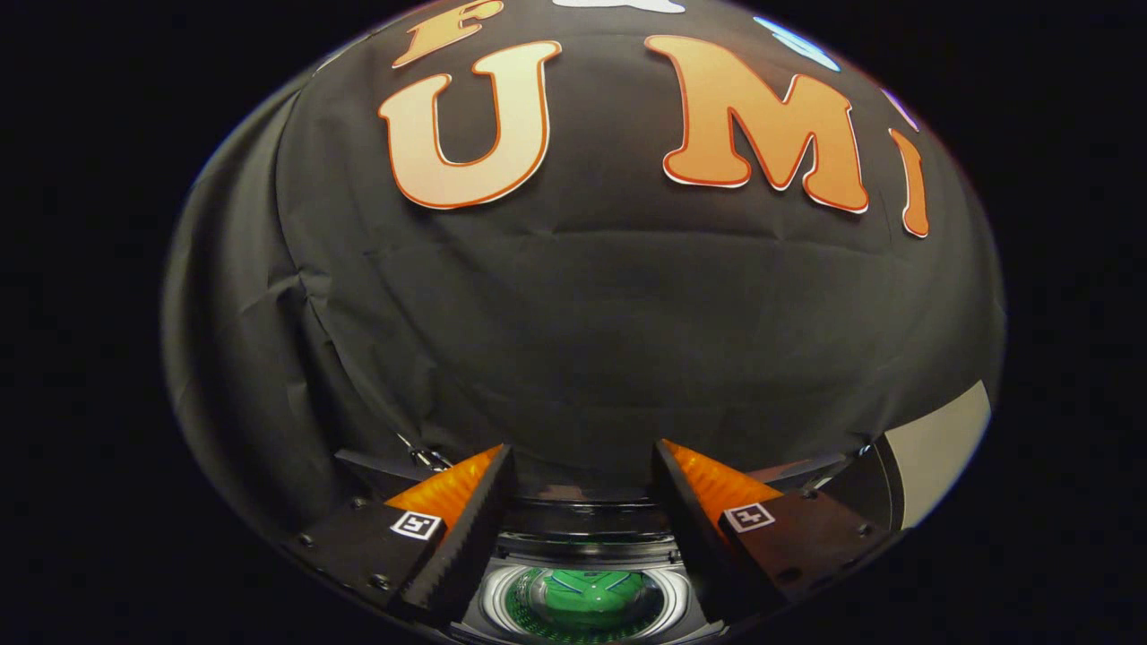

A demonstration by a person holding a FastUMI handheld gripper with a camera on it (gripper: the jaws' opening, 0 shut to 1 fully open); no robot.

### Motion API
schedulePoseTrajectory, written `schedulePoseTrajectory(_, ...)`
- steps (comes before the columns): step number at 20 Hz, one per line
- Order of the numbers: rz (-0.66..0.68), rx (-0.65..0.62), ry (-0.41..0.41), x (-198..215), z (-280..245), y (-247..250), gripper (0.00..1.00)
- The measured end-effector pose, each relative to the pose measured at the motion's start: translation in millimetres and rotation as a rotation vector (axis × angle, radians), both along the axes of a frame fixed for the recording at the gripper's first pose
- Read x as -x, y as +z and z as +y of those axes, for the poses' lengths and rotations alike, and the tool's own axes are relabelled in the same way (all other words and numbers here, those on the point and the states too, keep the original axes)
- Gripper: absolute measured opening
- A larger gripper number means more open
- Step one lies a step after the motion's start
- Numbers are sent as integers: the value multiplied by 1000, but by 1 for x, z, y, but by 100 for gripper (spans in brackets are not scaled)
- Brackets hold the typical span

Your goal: Put the clothes into the washing machine and then close the washing machine lid.

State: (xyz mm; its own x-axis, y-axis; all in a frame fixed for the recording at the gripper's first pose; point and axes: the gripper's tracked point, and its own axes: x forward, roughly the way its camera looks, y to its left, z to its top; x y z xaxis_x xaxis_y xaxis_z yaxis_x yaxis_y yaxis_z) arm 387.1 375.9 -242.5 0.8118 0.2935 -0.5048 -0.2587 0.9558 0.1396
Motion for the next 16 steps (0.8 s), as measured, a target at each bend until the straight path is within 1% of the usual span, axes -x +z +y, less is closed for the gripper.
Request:
schedulePoseTrajectory(6, -1, 26, -35, 13, -2, 1, 99)
schedulePoseTrajectory(16, -16, 23, -37, 43, -7, -1, 99)
